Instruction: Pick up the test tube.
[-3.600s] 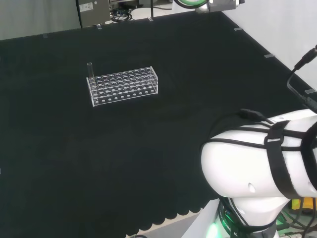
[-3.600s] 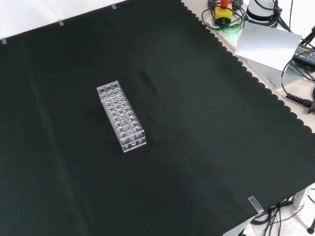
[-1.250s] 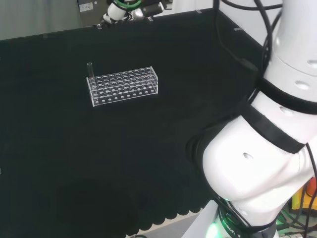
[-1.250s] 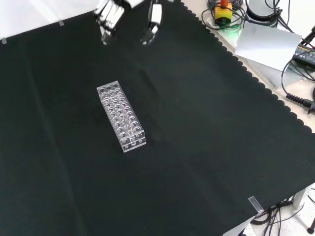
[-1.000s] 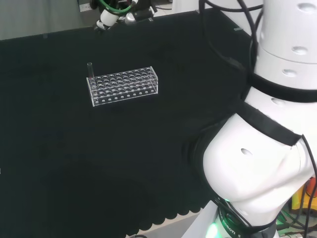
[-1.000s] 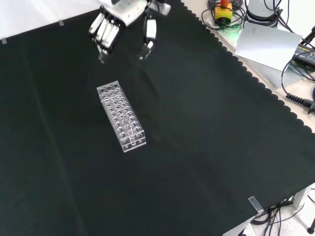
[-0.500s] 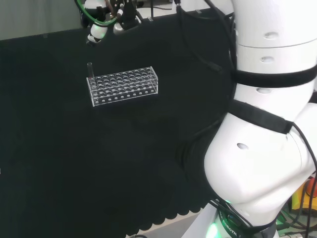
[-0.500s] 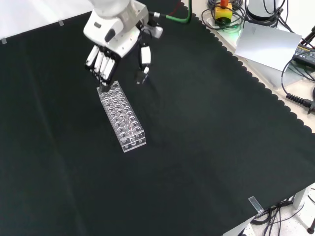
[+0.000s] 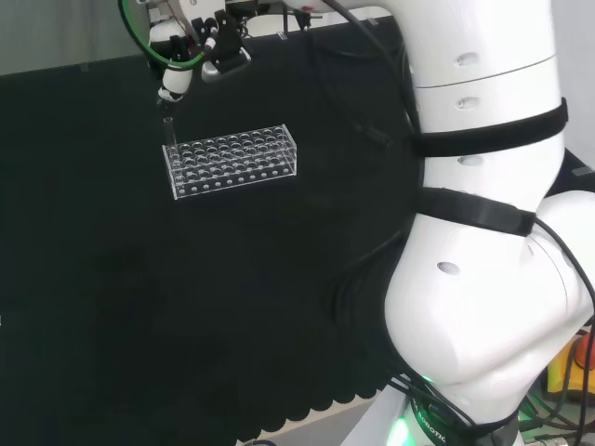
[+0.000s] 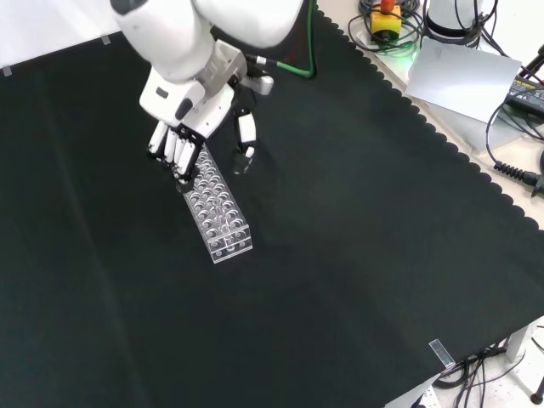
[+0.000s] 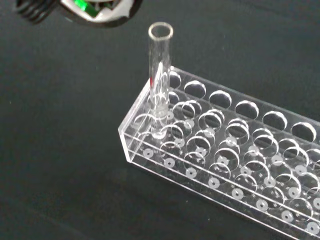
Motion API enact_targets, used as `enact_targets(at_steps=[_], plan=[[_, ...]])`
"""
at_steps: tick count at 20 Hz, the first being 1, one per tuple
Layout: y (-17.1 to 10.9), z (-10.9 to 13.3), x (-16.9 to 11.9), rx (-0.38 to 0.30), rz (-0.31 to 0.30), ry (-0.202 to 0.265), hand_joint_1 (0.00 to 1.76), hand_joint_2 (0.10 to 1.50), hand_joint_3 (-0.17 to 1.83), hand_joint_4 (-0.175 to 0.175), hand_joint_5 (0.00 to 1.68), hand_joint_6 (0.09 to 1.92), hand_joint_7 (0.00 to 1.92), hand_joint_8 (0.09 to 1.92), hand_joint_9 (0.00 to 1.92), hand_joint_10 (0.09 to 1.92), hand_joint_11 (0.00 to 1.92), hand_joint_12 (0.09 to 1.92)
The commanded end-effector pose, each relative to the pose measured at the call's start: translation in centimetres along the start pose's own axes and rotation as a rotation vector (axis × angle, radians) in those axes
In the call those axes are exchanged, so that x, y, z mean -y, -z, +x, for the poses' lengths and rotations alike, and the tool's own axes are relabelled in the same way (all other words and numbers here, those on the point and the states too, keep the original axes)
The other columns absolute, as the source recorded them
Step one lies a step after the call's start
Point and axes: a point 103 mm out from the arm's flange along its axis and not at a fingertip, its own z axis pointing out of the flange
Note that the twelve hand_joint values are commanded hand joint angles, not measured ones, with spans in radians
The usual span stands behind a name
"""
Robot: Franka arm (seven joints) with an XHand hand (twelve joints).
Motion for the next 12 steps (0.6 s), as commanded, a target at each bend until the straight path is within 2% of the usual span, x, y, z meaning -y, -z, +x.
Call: enact_targets(at_steps=[1, 6, 12], plan=[[-2.1, 0.3, -1.6, 0.023, 0.052, 0.019, 0.87, 0.67, 0.59, -0.143, 0.5, 0.59, 0.74, 0.83, 0.64, 0.79, 0.27, 1.49], [-3.3, 0.7, -2.7, 0.05, 0.079, 0.039, 0.87, 0.67, 0.6, -0.143, 0.51, 0.65, 0.76, 0.83, 0.66, 0.78, 0.27, 1.49], [-4.8, 0.7, -3.5, 0.079, 0.123, 0.04, 0.87, 0.67, 0.6, -0.137, 0.51, 0.69, 0.77, 0.83, 0.66, 0.78, 0.27, 1.49]])
